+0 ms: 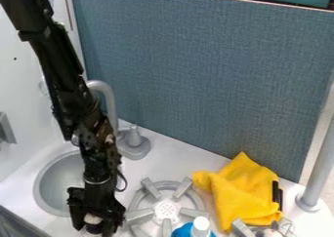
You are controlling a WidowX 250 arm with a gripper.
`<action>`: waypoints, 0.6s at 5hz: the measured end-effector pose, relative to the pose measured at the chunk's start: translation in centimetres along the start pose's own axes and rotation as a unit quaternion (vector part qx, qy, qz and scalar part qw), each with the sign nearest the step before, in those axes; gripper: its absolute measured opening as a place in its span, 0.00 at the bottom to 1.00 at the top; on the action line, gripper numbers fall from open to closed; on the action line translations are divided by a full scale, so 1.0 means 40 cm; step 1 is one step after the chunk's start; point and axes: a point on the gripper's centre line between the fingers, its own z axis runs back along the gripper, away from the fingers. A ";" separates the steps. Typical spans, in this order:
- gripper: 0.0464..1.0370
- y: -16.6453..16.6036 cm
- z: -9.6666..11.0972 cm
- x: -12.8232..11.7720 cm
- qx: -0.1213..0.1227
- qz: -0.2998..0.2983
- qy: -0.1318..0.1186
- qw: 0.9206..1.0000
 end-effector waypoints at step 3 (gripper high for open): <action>0.97 -0.055 0.275 0.049 0.135 -0.025 0.094 0.986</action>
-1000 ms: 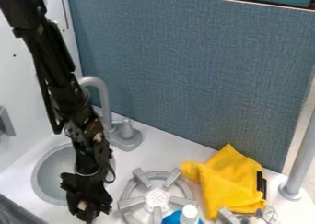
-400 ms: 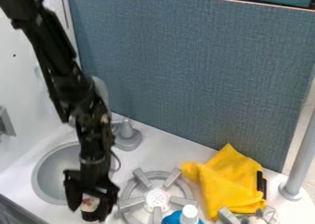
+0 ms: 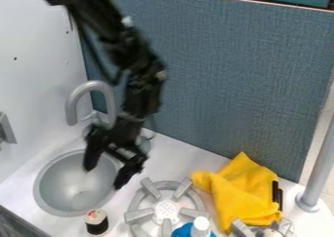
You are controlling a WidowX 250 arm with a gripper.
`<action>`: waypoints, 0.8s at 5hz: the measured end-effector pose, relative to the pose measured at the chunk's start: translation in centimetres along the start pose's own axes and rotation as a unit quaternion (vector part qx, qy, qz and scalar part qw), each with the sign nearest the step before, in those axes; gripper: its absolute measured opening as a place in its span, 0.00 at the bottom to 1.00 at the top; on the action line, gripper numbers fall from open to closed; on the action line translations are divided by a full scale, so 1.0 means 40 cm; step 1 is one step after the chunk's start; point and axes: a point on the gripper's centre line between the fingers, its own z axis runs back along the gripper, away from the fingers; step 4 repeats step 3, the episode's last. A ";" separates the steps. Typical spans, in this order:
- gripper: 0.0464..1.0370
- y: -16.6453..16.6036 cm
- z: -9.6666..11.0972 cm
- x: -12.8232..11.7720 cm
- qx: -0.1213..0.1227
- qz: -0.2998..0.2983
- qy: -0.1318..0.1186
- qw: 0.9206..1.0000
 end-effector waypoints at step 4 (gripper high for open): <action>0.97 -0.238 0.247 -0.024 0.003 -0.143 -0.136 0.980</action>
